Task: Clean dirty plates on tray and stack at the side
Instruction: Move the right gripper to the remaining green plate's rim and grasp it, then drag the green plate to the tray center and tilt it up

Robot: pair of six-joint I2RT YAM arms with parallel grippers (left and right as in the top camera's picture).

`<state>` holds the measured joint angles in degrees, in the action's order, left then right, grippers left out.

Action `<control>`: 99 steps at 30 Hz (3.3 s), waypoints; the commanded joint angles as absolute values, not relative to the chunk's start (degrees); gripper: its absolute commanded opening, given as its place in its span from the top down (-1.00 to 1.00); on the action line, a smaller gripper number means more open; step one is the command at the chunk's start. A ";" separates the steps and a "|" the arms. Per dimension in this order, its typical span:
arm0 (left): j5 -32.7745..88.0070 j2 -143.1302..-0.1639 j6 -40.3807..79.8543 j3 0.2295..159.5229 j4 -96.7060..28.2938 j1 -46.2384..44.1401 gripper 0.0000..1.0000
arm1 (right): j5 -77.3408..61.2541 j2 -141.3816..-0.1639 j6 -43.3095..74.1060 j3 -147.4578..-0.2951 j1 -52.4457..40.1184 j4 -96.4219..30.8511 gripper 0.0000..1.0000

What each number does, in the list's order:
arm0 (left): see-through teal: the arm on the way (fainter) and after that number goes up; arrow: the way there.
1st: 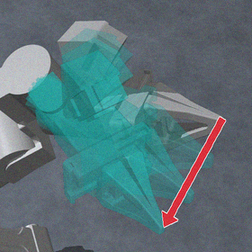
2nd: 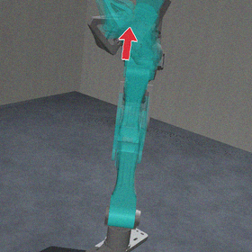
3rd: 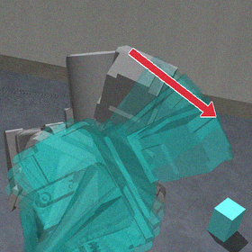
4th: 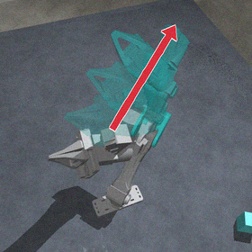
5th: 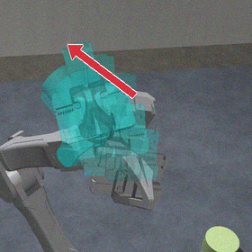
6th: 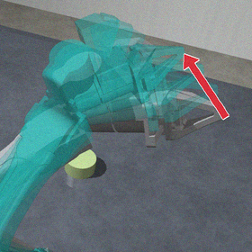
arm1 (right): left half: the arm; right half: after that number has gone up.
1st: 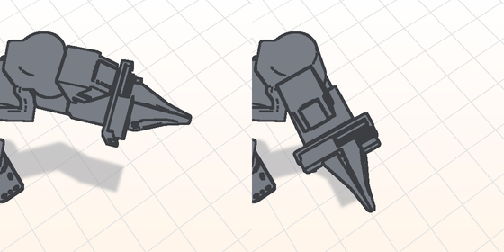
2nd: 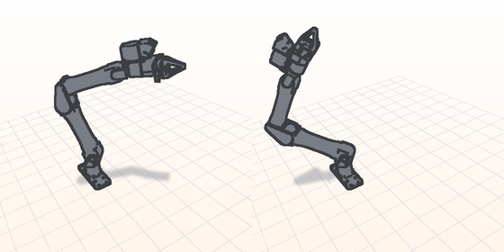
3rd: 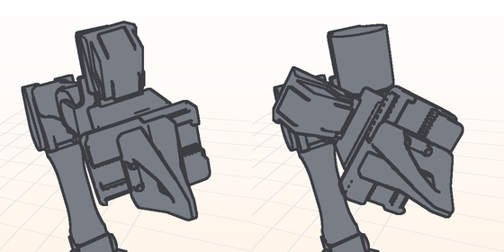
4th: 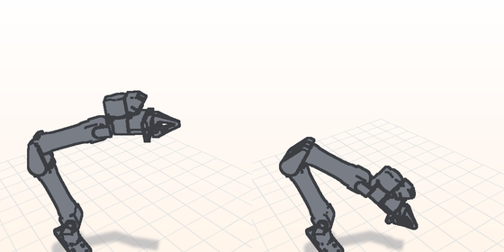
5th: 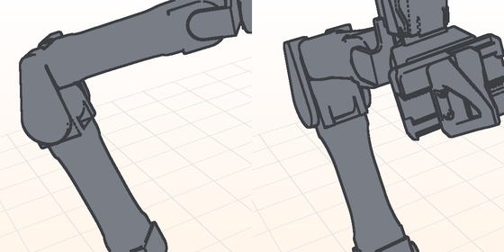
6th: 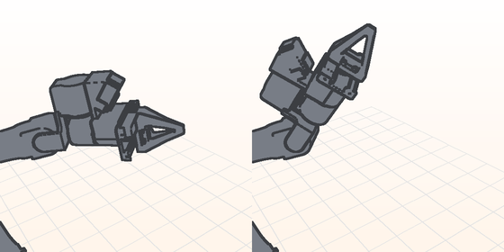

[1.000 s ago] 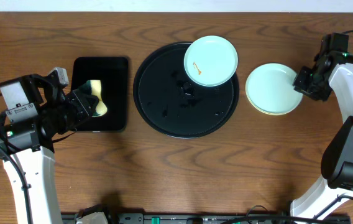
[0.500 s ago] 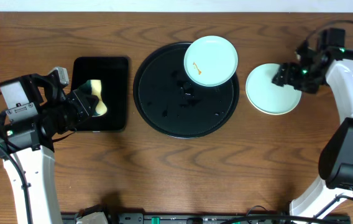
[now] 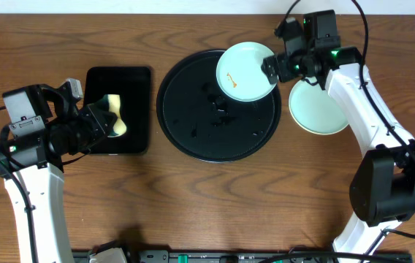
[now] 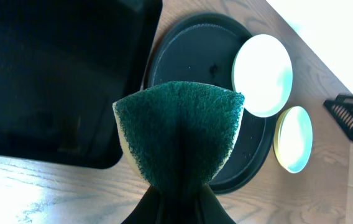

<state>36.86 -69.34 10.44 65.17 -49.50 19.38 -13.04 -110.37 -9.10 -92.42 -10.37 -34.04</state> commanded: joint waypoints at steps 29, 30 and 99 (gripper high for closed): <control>29.28 -69.45 9.45 64.60 -50.94 15.88 0.84 | -13.98 -130.54 -9.23 -93.73 -7.90 -14.98 -0.05; 28.80 -69.45 9.45 64.60 -50.94 15.40 0.84 | -13.96 -130.54 -9.10 -93.73 -7.90 -14.98 0.10; 24.73 -70.11 7.25 64.60 -50.09 10.41 0.83 | 2.11 -115.07 25.32 -80.68 -29.67 -35.05 -0.10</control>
<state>25.10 -69.78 8.51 65.17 -50.09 10.59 8.08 -114.89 35.00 -79.96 -30.81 -35.14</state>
